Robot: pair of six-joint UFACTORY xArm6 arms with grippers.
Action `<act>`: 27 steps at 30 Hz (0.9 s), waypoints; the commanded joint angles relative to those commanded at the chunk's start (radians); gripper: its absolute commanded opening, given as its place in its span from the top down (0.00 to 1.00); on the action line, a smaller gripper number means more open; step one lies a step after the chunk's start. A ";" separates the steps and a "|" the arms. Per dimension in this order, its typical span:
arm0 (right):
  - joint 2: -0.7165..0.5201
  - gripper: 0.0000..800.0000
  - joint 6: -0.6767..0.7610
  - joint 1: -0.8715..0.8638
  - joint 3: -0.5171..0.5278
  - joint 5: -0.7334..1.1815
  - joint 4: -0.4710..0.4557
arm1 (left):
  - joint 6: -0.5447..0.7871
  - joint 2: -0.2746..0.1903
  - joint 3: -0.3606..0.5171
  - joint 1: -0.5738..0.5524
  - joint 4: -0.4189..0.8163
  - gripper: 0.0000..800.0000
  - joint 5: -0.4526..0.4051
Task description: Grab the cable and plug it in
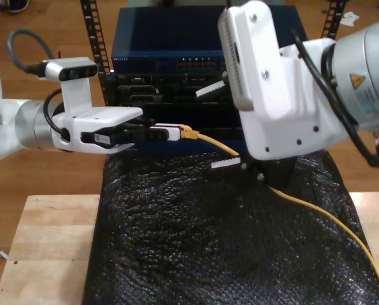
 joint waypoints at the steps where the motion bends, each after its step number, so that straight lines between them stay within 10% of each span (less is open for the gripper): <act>1: -0.005 0.01 -0.006 0.011 0.012 -0.023 0.000 | -0.006 0.003 0.000 0.000 -0.003 1.00 0.009; 15: -0.009 0.01 -0.029 0.094 0.066 -0.167 -0.003 | -0.044 0.060 0.000 -0.003 -0.051 1.00 0.129; 27: -0.008 0.32 -0.023 0.106 0.064 -0.180 0.002 | -0.044 0.075 -0.005 -0.006 -0.051 1.00 0.172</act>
